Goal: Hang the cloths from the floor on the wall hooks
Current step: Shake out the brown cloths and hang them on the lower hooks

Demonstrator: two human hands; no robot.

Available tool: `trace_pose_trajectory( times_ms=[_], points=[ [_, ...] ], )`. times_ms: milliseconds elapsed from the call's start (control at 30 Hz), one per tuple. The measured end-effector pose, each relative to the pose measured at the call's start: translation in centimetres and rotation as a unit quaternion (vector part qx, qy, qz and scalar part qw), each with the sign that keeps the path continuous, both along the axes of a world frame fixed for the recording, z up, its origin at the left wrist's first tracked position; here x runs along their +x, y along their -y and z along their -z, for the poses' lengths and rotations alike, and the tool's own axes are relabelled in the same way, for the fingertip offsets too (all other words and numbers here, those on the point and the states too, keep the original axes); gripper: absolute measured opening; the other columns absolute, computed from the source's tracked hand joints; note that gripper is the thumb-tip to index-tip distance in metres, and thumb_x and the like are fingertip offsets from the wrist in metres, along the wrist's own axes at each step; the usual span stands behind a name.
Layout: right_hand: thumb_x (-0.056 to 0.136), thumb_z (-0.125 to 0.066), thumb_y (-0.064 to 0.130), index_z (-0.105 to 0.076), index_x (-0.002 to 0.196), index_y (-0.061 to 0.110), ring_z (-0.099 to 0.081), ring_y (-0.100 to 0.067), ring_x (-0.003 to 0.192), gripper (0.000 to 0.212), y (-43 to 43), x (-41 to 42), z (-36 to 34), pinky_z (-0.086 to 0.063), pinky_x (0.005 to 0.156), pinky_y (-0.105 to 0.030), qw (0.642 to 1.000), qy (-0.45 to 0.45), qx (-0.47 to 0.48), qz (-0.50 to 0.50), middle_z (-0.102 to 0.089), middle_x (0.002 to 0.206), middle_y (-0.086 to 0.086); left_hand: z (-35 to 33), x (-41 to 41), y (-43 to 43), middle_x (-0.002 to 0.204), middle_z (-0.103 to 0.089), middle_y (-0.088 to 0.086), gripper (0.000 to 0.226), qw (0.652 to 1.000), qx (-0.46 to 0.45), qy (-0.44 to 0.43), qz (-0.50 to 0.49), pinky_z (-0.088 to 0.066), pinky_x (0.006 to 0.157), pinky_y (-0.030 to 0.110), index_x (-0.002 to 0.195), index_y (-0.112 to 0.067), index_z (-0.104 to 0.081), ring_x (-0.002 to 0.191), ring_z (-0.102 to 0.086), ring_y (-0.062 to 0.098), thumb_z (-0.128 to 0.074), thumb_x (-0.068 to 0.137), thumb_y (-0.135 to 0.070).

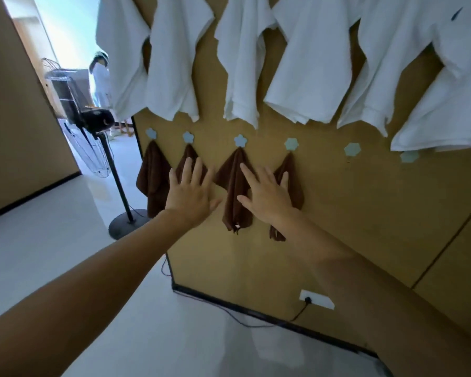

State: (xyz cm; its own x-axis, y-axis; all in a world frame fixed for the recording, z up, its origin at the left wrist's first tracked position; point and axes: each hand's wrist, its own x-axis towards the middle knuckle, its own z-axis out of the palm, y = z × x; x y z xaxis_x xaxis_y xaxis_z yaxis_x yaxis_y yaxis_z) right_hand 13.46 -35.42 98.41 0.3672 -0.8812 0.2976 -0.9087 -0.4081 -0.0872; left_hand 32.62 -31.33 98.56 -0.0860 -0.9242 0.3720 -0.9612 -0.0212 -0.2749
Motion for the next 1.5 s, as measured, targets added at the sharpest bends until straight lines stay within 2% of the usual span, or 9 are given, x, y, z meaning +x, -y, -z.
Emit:
trace_pose_trajectory(
  times_ms=[300,500,867,1200,1500],
  points=[
    [0.097,-0.039,0.055,0.005,0.154,0.035,0.005,-0.024,0.150,0.075,-4.6,14.0,-1.1,-0.001,0.116,-0.063,0.996,-0.021,-0.015,-0.086,-0.002,0.163,-0.003,-0.3,13.3,-8.0,0.161,0.008,0.012,0.079,0.996,0.000,-0.008,-0.092,-0.010,0.116,0.057,0.154,-0.021,0.009,0.148,0.007,0.034,-0.016,0.094,-0.066],
    [0.098,-0.038,0.055,0.009,0.153,0.037,0.006,-0.024,0.150,0.074,-9.8,29.8,-0.8,-0.001,0.115,-0.064,0.988,-0.040,-0.009,-0.146,0.003,0.163,-0.001,-0.9,27.6,-15.7,0.161,0.014,0.012,0.079,0.987,0.015,-0.008,-0.161,-0.008,0.117,0.057,0.152,-0.022,0.013,0.147,0.011,0.035,-0.016,0.094,-0.066],
    [0.099,-0.035,0.056,0.009,0.153,0.034,0.008,-0.024,0.150,0.074,-21.0,58.1,0.0,0.003,0.114,-0.063,0.954,-0.064,-0.012,-0.293,0.005,0.163,-0.002,0.2,52.7,-30.8,0.162,0.007,0.011,0.080,0.951,0.002,-0.037,-0.306,-0.010,0.115,0.058,0.154,-0.022,0.007,0.148,0.006,0.034,-0.017,0.092,-0.068],
    [0.098,-0.038,0.056,0.008,0.153,0.035,0.004,-0.025,0.150,0.076,-27.4,81.7,3.5,-0.001,0.113,-0.064,0.895,-0.059,0.009,-0.442,0.005,0.163,-0.002,3.3,70.7,-41.8,0.161,0.003,0.013,0.079,0.888,0.015,-0.028,-0.458,-0.014,0.115,0.057,0.154,-0.019,0.005,0.148,0.002,0.034,-0.019,0.095,-0.065],
    [0.098,-0.037,0.057,0.007,0.154,0.035,0.006,-0.025,0.150,0.075,-29.0,103.8,5.9,0.000,0.114,-0.064,0.823,-0.049,0.031,-0.565,0.005,0.164,-0.003,5.4,87.5,-46.5,0.161,0.004,0.012,0.077,0.795,0.052,-0.039,-0.603,-0.009,0.115,0.057,0.154,-0.020,0.004,0.148,0.006,0.033,-0.016,0.094,-0.065]
  ],
)
